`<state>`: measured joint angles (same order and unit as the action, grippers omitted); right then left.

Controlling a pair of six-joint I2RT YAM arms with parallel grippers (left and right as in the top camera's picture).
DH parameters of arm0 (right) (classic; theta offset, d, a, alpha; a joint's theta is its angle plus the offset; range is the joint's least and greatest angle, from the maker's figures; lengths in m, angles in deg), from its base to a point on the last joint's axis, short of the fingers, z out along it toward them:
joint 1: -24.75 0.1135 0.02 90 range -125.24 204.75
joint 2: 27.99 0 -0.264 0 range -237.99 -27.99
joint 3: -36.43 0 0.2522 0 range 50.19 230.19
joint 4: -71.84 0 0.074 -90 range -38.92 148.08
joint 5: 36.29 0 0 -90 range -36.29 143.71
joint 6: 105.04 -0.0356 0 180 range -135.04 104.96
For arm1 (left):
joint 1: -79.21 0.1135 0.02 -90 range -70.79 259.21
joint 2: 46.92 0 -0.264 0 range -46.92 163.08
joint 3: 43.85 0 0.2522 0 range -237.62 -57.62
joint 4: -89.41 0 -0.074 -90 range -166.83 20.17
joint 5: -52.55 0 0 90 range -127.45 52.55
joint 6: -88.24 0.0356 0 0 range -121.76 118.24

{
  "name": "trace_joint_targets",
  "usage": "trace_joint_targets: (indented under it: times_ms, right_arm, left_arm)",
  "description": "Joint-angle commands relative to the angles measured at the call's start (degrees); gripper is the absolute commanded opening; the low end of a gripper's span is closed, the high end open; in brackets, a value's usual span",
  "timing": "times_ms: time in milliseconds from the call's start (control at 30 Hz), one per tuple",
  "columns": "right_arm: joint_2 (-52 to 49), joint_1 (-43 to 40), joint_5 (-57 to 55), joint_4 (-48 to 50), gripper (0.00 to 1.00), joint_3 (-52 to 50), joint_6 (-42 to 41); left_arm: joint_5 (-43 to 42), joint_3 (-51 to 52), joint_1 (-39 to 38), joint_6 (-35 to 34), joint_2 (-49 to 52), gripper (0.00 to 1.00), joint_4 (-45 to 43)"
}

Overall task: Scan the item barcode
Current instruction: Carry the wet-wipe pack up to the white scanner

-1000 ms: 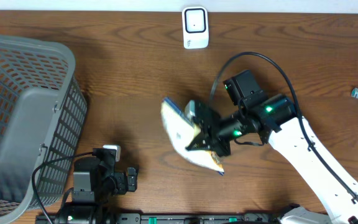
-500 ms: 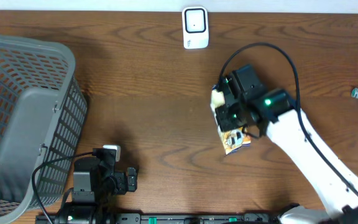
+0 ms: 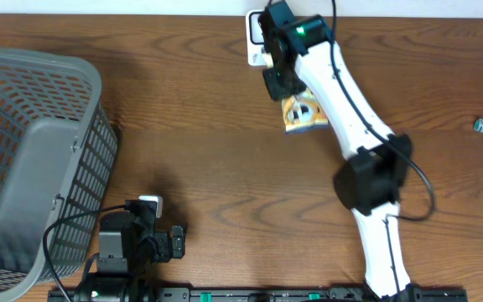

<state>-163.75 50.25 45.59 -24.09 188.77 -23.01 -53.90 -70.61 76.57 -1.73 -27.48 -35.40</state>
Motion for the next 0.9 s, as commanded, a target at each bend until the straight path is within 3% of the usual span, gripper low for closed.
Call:
trace_joint_targets:
  times_ms: [0, 100, 400, 867]
  right_arm:
    - [-8.33, -0.83, -6.93, -1.18, 0.01, 13.62, 4.02]
    - [-13.60, -1.09, -10.86, 2.14, 0.01, 18.40, 5.95]
    - [-16.85, -1.07, -26.93, 17.97, 0.01, 18.43, 16.57]
    - [-21.77, 2.03, -31.45, 31.50, 0.01, 18.12, 30.23]
  left_arm:
    - [-0.48, -0.31, 0.15, 0.35, -0.15, 0.99, -0.09]
    - [-0.48, -0.31, 0.13, 0.37, -0.15, 0.99, -0.11]
    - [-0.48, -0.31, 0.13, 0.37, -0.15, 0.99, -0.11]
    - [-0.48, -0.31, 0.13, 0.35, -0.15, 0.99, -0.09]
